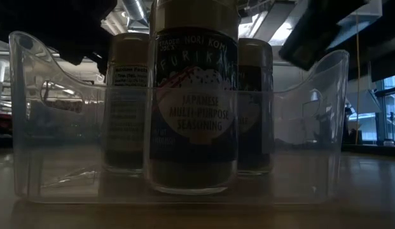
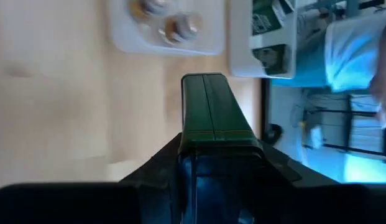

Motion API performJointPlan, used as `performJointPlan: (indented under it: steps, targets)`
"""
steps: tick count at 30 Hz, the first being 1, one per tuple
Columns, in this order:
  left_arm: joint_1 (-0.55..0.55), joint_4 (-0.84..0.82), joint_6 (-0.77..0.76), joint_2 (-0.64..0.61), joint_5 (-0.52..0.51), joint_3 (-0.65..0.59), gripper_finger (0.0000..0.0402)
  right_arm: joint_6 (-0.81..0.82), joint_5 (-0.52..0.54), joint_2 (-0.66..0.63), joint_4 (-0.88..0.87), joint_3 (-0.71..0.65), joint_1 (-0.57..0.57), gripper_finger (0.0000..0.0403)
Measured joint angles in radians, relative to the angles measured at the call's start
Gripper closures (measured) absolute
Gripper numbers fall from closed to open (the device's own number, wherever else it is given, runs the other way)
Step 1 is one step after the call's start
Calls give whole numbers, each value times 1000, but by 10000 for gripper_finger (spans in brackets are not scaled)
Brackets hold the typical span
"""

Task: Sort spices by type
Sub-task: Put the black seasoning can into the white bin

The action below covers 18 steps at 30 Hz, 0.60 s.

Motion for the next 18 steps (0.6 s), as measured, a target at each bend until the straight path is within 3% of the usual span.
performJointPlan:
  steps: [7, 12, 15, 18]
  targets:
    - [57, -16, 96, -37, -8, 0, 57, -269, 42, -7, 47, 0, -229, 275]
    - [125, -175, 134, -160, -26, 0, 57, -495, 35, -29, 214, 0, -417, 275]
    - [162, -271, 158, -250, -26, 0, 57, -651, -28, -40, 361, 0, -537, 275]
    - [198, -338, 174, -333, -26, -16, 57, -791, -156, -38, 499, 0, -662, 275]
